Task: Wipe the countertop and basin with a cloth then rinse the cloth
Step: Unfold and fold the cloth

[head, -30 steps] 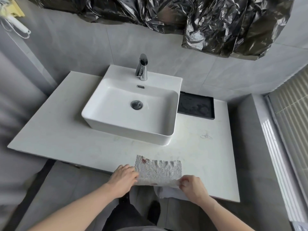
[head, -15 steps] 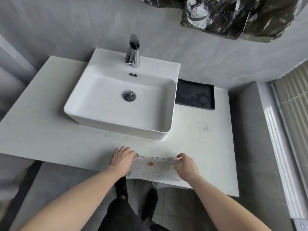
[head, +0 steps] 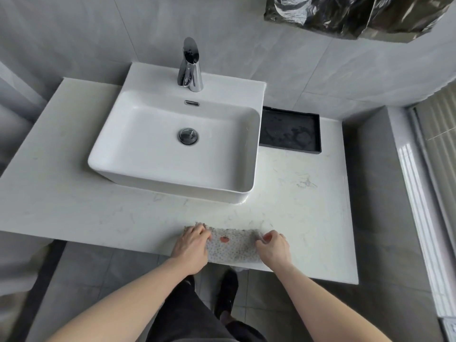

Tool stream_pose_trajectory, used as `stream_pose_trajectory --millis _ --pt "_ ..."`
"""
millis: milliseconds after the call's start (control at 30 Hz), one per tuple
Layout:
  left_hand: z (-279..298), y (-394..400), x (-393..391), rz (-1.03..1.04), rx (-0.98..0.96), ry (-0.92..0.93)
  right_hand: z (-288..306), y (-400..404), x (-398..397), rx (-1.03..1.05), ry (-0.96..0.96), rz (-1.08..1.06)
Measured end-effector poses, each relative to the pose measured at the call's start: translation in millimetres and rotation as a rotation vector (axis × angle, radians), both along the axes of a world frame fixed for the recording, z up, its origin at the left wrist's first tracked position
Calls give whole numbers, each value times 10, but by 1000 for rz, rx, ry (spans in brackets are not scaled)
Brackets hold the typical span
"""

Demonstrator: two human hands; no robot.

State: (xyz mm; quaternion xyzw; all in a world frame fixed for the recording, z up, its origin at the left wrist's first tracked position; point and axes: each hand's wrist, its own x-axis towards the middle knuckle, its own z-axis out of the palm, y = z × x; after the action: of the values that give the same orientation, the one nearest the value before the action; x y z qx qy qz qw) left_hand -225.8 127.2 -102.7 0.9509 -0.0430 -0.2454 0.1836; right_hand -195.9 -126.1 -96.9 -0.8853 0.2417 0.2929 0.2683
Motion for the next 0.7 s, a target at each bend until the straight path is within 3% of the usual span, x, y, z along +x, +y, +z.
stream_pose_trajectory --millis 133,267,467,600,700 --pt "112 45 -52 126 -56 23 185 92 -8 151 -107 -113" --pt "167 214 -174 296 -141 188 453 380 -58 296 -217 -161" --pt "230 458 -321 474 -207 196 343 1084 -167 531 -98 -222" --pt "187 594 -289 548 -196 190 239 1441 -118 539 -27 -118" --pt "104 656 -222 558 -152 180 171 1419 -109 409 31 39"
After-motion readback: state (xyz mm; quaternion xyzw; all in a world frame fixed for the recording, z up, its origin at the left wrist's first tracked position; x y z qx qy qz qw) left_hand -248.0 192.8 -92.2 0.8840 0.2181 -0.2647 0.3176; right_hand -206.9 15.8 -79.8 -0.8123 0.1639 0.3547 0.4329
